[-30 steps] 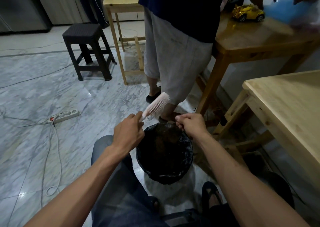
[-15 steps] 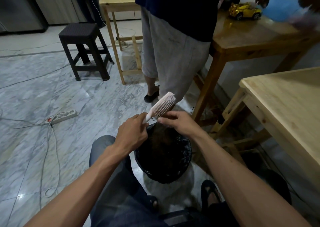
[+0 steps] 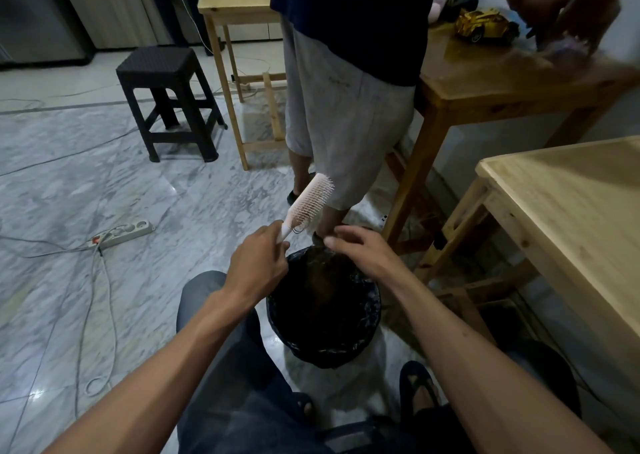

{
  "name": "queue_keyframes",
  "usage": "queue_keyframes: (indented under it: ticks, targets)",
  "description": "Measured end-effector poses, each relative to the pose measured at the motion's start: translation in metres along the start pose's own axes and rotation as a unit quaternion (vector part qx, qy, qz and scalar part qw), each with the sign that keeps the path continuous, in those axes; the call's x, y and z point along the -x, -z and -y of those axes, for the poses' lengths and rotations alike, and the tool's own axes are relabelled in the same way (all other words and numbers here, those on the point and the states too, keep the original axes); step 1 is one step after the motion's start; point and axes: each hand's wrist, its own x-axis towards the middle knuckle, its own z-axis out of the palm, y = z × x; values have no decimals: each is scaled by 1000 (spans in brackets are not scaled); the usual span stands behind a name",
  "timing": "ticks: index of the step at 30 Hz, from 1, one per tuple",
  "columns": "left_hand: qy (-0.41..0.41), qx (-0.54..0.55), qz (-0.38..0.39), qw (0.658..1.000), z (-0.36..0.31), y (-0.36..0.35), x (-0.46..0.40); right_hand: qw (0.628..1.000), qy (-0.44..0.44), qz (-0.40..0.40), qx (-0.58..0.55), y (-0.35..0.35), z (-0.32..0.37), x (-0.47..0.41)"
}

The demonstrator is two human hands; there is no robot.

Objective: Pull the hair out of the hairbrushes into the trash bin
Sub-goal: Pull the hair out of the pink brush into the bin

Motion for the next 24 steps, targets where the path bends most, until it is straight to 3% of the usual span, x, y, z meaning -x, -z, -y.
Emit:
queue_keyframes:
  ticks: [3,6,13,20,24]
  targets:
    - [-17,19,10,1000,-8,-6,1,998,25,24,-55,-11,16,-2]
    - [-19,30,8,999,-12,-6,1,997,29,-1,-77,-19,21,-3]
    - [39,18,-32,999,2,9,-5,996,-55,-67,-36,0,-2,-1]
    - [-10,41,10,999,-6,-3,3,995,-41,37,-87,-15,12,1]
    - [-32,56,22,998,-13,-6,5,987,-14,-8,-158,-28,16,-6]
